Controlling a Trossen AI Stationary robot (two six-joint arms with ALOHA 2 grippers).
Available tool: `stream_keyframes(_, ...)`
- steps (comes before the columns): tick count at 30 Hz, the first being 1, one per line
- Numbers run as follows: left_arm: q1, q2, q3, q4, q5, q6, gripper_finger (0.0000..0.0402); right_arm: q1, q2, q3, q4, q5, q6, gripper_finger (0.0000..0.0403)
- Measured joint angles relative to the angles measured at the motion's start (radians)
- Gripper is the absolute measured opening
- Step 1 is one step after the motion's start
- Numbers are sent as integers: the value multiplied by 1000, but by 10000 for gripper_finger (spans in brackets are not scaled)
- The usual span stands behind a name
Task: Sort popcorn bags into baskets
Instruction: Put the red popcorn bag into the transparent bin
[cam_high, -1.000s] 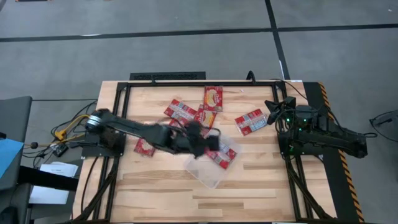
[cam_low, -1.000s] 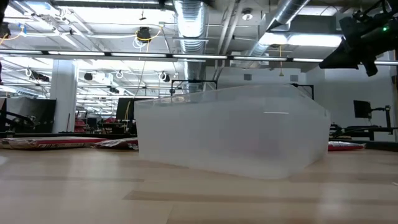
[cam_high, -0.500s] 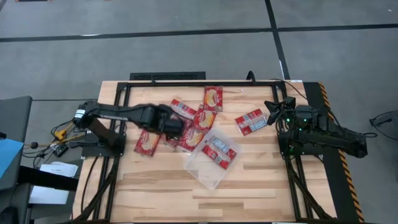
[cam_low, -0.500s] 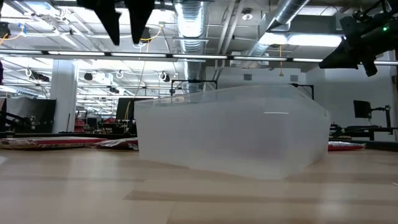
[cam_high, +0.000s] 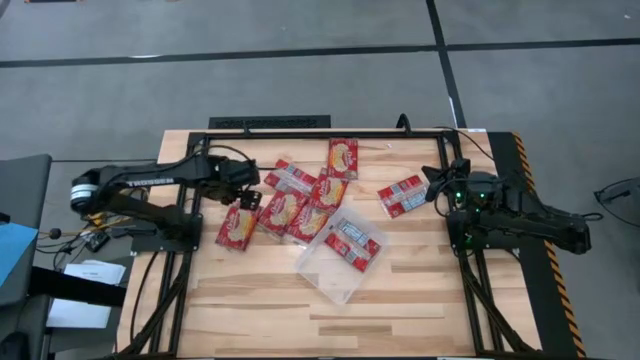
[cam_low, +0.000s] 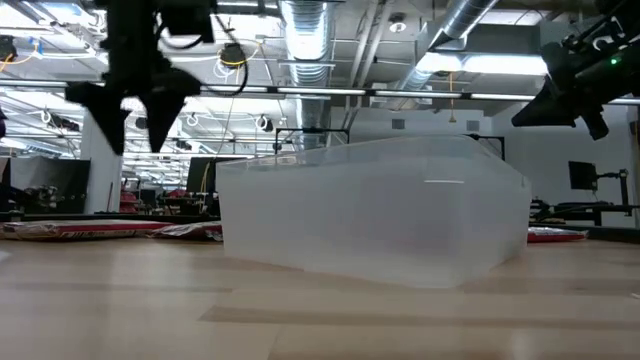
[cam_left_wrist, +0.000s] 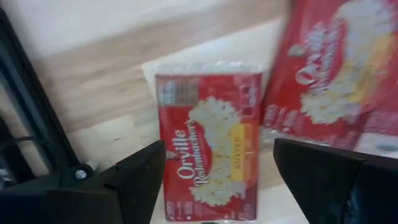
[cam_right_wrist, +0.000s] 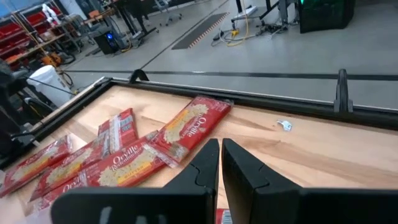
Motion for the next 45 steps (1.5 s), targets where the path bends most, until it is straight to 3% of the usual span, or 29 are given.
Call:
stream_keyframes(9, 62, -34, -190, 84, 6, 9, 288, 0, 0, 0, 0, 1, -6, 47)
stream_keyframes(14, 92, -33, -278, 219, 69, 33, 286, 0, 0, 0, 0, 2, -6, 47)
stream_keyframes(19, 118, -32, -345, 246, 85, 36, 286, 0, 0, 0, 0, 1, -6, 47)
stream_keyframes(25, 128, -34, -443, 448, 239, 36, 285, 0, 0, 0, 0, 1, -6, 47)
stream_keyframes(29, 129, -45, -499, 521, 261, -23, 279, 0, 0, -1, 0, 1, -6, 47)
stream_keyframes(33, 130, -56, -509, 538, 265, -11, 244, 0, 0, -1, 0, 1, -6, 47)
stream_keyframes(45, 127, -58, -524, 608, 282, -62, 77, 0, 0, -1, 0, 1, -6, 47)
